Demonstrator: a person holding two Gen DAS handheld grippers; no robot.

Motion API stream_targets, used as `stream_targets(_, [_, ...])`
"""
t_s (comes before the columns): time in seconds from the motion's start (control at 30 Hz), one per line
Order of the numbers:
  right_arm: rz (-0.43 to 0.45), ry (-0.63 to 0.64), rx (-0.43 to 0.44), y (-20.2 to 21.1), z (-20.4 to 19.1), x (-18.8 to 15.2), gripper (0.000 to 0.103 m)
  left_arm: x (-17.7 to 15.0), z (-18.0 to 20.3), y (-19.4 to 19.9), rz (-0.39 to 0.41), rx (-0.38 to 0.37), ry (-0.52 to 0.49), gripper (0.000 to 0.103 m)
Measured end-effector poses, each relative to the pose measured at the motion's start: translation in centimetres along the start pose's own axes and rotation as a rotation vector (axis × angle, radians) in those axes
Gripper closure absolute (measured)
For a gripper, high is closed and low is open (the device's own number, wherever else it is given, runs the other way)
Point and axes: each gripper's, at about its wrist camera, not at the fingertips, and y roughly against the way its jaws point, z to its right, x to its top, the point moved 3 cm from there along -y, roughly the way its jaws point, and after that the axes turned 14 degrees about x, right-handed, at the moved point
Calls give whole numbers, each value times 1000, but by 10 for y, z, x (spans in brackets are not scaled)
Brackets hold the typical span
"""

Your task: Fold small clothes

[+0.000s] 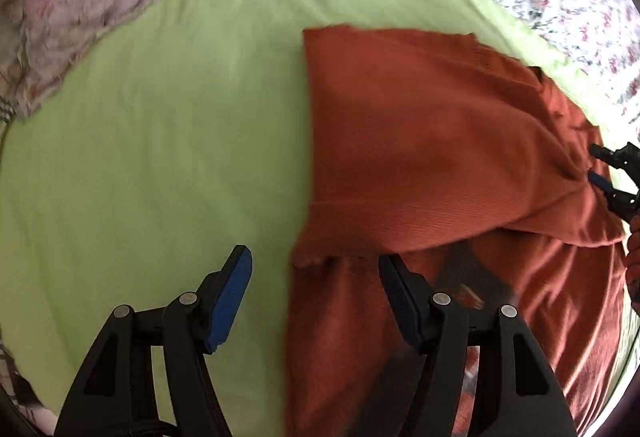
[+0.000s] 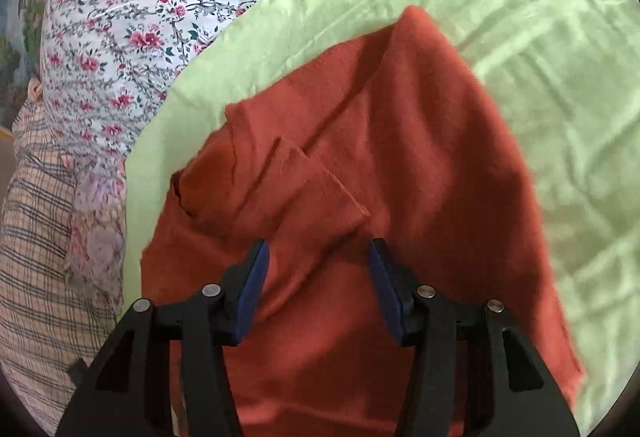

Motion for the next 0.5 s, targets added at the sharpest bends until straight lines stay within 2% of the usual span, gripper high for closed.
stream_targets(0.03, [4,-3,12,-4,-2,2,62,1,1,-5,-6,-15,1,36])
stream_targets(0.07, [-4,-6,16,-10,-5,5,84,4,4,-11,-8,-32,-4,32])
stream_targets(0.1, [-20,-6,21,-15,-10,7,94,7,7,-13,4,-22,-11,31])
stream_targets(0.17, [-17,28,45,-13,-28,12,96,13,15,-14,21,5,-41,33])
stream_targets(0.2, [-4,55,58,-8,-39,14,96,18,19,-13,38,8,-57,48])
stream_targets(0.23, [16,79,76,1,-52,16,96,21,21,-12,49,4,-66,58])
stream_targets(0.27, [47,96,106,13,-63,19,96,24,23,-10,55,5,-76,76])
stream_targets(0.3, [86,106,143,30,-74,22,96,27,22,-8,58,12,-80,80])
stream_targets(0.37, [173,127,186,66,-87,25,96,29,26,-2,70,-2,-76,78])
stream_targets(0.4, [204,135,190,78,-88,24,96,27,26,-2,62,-10,-81,74])
stream_targets(0.43, [229,137,185,88,-85,21,96,26,27,-4,50,-11,-89,74])
stream_targets(0.5, [235,122,112,95,-62,13,96,22,29,-6,55,2,-111,78])
